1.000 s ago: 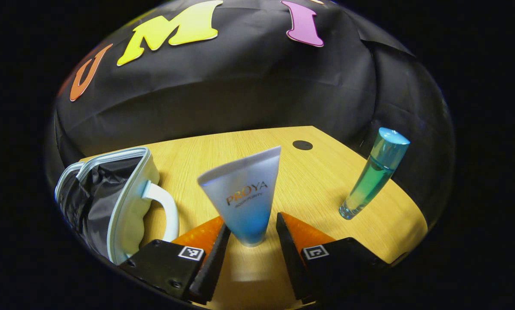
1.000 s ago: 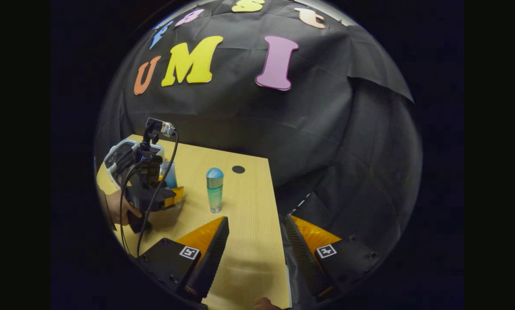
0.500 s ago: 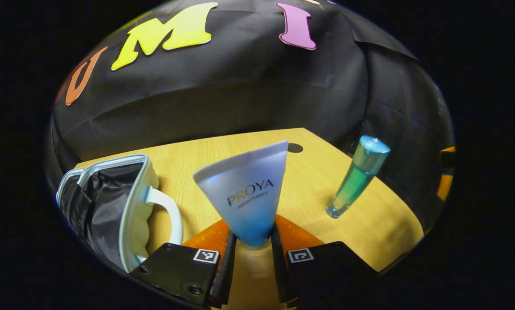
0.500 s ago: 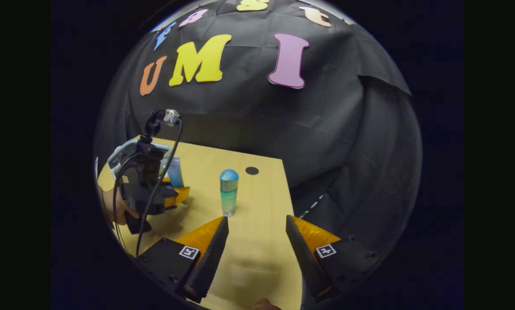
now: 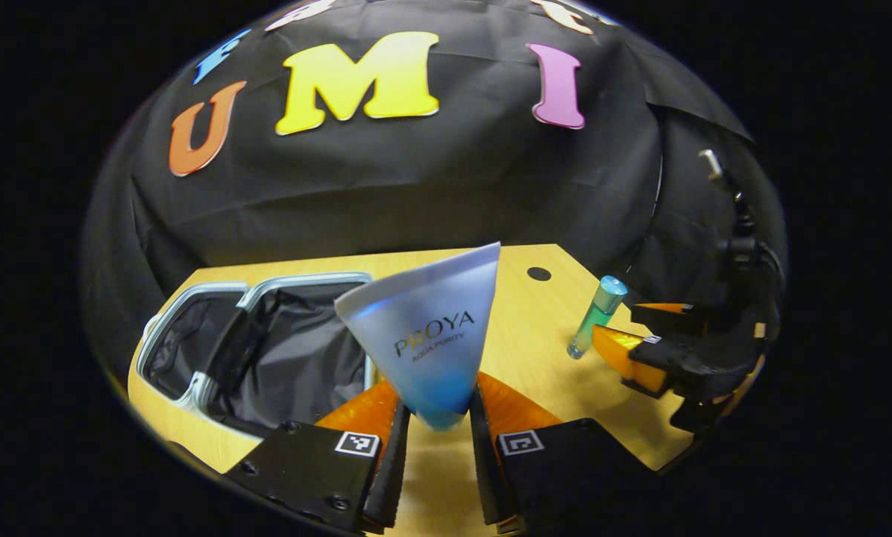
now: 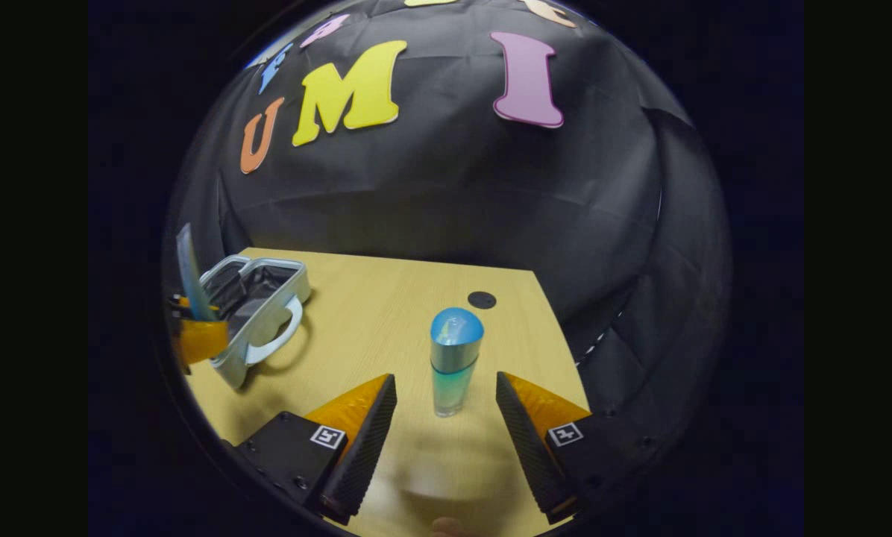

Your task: First open the suitcase, pack the skin care products into it, and then close the suitcase.

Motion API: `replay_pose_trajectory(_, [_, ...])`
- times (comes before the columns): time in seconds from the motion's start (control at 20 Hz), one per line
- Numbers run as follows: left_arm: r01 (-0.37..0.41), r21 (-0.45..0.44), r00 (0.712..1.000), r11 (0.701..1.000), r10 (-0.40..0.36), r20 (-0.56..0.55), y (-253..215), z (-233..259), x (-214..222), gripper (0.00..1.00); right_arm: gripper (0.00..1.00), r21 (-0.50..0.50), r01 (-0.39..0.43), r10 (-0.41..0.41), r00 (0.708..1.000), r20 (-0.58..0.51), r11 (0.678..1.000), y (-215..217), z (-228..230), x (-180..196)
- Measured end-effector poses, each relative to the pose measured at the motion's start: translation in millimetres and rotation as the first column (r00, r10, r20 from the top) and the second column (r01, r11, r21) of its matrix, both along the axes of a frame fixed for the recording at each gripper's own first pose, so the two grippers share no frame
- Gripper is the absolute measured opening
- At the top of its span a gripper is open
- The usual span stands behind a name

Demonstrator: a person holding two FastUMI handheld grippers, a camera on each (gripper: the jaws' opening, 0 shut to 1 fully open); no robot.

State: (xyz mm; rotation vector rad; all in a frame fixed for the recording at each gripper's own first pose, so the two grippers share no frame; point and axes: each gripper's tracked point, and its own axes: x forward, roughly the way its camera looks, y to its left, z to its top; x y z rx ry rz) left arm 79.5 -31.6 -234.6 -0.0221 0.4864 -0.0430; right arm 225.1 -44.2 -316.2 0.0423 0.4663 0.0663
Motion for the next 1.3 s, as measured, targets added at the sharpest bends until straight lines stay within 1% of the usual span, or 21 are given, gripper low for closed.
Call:
replay_pose_trajectory(0.15, [-0.080, 0.002, 0.996, 0.997, 0.080, -0.027, 41, -2, -26, 0.44, 0.80, -0.014, 0.046, -0.047, 0.998, -0.035, 0.999, -1, -23, 16])
replay_pose_trajectory(0.2, [-0.106, 0.001, 0.994, 0.994, 0.106, -0.034, 55, -3, -33, 0.44, 0.81, -0.013, 0.058, -0.059, 0.997, -0.040, 0.998, -1, -27, 21])
replay_pose_trajectory(0.3, [-0.158, -0.006, 0.987, 0.987, 0.158, -0.040, 83, -1, -39, 0.44, 0.80, 0.001, 0.085, -0.084, 0.996, -0.037, 0.996, 0, -30, 33])
replay_pose_trajectory(0.4, [-0.199, 0.008, 0.979, 0.980, 0.199, -0.040, 106, 0, -45, 0.44, 0.74, 0.006, 0.103, -0.103, 0.994, -0.024, 0.995, -1, -32, 40])
replay_pose_trajectory(0.45, [-0.212, 0.021, 0.976, 0.977, 0.213, -0.041, 115, 2, -46, 0.43, 0.67, -0.005, 0.115, -0.115, 0.993, -0.022, 0.993, -1, -35, 40])
replay_pose_trajectory(0.5, [-0.225, 0.030, 0.973, 0.974, 0.226, -0.037, 125, 5, -46, 0.44, 0.63, 0.002, 0.111, -0.111, 0.993, -0.026, 0.994, 1, -38, 42])
replay_pose_trajectory(0.55, [-0.233, 0.030, 0.972, 0.972, 0.234, -0.034, 136, 9, -45, 0.44, 0.53, -0.004, 0.122, -0.123, 0.992, -0.031, 0.992, -1, -38, 39])
replay_pose_trajectory(0.6, [-0.240, 0.031, 0.970, 0.970, 0.241, -0.030, 143, 12, -45, 0.44, 0.48, 0.006, 0.133, -0.133, 0.991, -0.033, 0.991, -1, -39, 44])
replay_pose_trajectory(0.65, [-0.244, 0.033, 0.969, 0.969, 0.245, -0.032, 151, 12, -44, 0.44, 0.40, 0.013, 0.138, -0.137, 0.990, -0.042, 0.990, 0, -39, 39])
replay_pose_trajectory(0.75, [-0.247, 0.035, 0.968, 0.968, 0.249, -0.039, 166, 13, -41, 0.44, 0.39, 0.017, 0.147, -0.146, 0.987, -0.071, 0.989, 1, -36, 31])
replay_pose_trajectory(0.8, [-0.243, 0.030, 0.969, 0.970, 0.244, -0.047, 172, 12, -39, 0.44, 0.39, 0.024, 0.154, -0.152, 0.985, -0.079, 0.988, 1, -31, 25])
replay_pose_trajectory(0.9, [-0.227, 0.038, 0.971, 0.973, 0.229, -0.070, 182, 6, -36, 0.44, 0.39, 0.034, 0.158, -0.154, 0.985, -0.083, 0.987, 8, -9, -10])
replay_pose_trajectory(1.1, [-0.179, 0.045, 0.972, 0.983, 0.184, -0.144, 199, -17, -26, 0.44, 0.39, 0.045, 0.135, -0.132, 0.989, -0.067, 0.990, 19, 37, -64])
replay_pose_trajectory(1.3, [-0.142, 0.057, 0.964, 0.988, 0.151, -0.219, 208, -44, -2, 0.44, 0.39, 0.072, 0.174, -0.168, 0.982, -0.080, 0.982, 23, 68, -112])
